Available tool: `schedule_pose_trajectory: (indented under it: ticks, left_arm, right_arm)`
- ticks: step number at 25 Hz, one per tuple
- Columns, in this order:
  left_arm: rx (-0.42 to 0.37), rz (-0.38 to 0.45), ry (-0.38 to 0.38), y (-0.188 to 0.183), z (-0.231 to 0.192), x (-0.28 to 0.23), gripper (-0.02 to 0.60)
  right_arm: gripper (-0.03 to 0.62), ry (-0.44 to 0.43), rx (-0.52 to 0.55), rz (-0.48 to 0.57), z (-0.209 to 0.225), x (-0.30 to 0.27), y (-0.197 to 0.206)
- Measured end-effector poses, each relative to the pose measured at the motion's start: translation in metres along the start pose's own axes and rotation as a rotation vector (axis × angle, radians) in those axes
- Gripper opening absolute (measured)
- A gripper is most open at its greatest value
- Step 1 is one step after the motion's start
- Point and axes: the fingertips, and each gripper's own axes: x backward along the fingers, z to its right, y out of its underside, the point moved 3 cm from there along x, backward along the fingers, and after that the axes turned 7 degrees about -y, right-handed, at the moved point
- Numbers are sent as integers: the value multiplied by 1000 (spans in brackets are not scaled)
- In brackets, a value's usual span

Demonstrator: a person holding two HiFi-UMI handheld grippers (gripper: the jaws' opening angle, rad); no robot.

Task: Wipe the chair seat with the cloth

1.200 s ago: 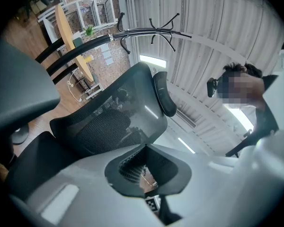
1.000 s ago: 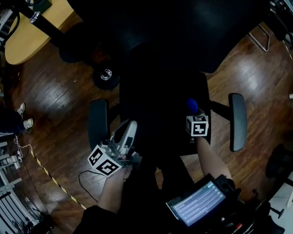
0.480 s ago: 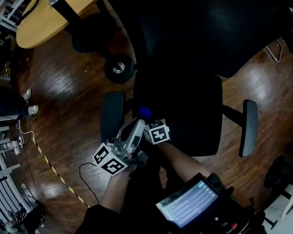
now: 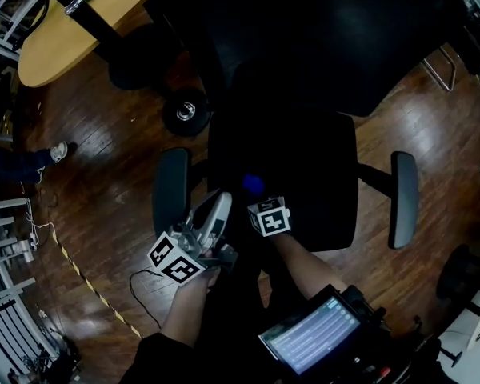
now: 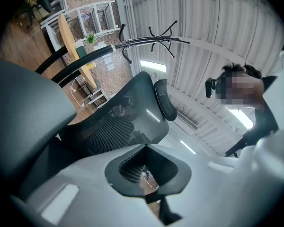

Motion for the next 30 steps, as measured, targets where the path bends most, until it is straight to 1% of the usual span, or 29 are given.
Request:
schedule_pose_trajectory:
  ticks: [5, 7, 10, 12, 17, 21, 23, 28, 30]
  left_arm:
    - [8, -30, 12, 10, 2, -9, -9]
    - [11, -41, 15, 15, 4, -14, -9]
    - [8, -62, 20, 21, 7, -19, -9]
    - [6, -71, 21, 26, 9, -23, -9]
    - [7, -78, 28, 30, 14, -33, -9]
    - [-2, -72, 24, 24, 14, -34, -9]
    - [-5, -62, 19, 20, 13, -34, -9]
    - [-7, -47, 17, 15, 11, -28, -9]
    - [-6, -40, 13, 15, 11, -25, -9]
  right_arm:
    - [44, 138, -35, 20, 59, 51, 4]
    - [44, 197, -59, 12, 85, 75, 12]
    - [44, 300, -65, 9, 119, 112, 17]
    - [44, 351, -75, 3, 141, 131, 27]
    - [44, 402, -99, 17, 169, 167, 38]
    - [44, 420, -107, 2, 176, 177, 43]
    - [44, 427, -117, 22, 177, 178, 41]
    - [44, 422, -148, 64, 175, 178, 37]
    - [44, 385, -149, 84, 164, 169, 31]
